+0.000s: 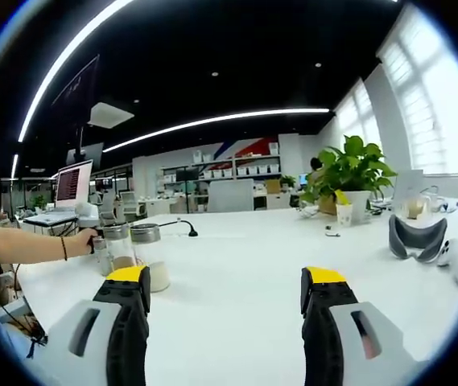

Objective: Rotate the seasoning bottle until the label or dispensing opening points toward the visible target arrow and the bottle remains upright within the marked orientation range

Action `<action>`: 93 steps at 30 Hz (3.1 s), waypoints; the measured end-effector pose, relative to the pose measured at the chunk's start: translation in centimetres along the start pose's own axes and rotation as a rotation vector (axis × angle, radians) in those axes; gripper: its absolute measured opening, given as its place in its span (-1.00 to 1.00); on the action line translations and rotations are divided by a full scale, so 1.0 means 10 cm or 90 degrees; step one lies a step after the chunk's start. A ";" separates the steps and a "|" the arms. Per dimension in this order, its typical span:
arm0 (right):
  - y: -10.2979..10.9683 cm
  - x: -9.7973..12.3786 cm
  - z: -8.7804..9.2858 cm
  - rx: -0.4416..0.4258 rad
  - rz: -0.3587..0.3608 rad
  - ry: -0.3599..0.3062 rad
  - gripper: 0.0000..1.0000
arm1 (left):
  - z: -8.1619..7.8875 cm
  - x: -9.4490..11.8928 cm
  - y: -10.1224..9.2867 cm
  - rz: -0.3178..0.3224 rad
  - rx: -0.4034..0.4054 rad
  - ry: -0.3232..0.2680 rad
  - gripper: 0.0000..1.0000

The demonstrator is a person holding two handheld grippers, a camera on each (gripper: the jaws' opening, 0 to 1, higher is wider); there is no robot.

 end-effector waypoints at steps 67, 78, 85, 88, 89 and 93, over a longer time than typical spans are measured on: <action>0.01 0.01 0.00 0.002 0.000 0.003 0.54 | 0.26 1.62 -0.29 0.136 -0.040 -0.013 -0.33; 0.01 0.01 0.00 0.001 0.001 0.002 0.54 | 0.31 1.63 -0.30 0.125 -0.048 -0.010 -0.33; 0.02 0.01 0.01 -0.001 -0.003 0.005 0.54 | 0.34 1.68 -0.35 0.109 -0.072 -0.022 -0.32; 0.04 0.00 0.01 -0.001 -0.005 0.003 0.54 | 0.35 1.67 -0.34 0.109 -0.060 -0.025 -0.32; 0.03 0.01 0.01 -0.001 -0.005 0.003 0.54 | 0.35 1.67 -0.34 0.110 -0.059 -0.025 -0.32; 0.02 0.01 0.01 0.000 0.001 0.004 0.53 | 0.29 1.70 -0.30 0.142 -0.064 -0.029 -0.23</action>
Point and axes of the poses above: the point that each gripper's makers call its tool centre point, and the gripper's own axes: x roughly backward along the fingers, y roughly to its left, z roughly out of its underside, the point moved 8 cm from there along x, roughly backward along the fingers, and after that the axes turned 3 degrees about -z, right-handed, at the moved point
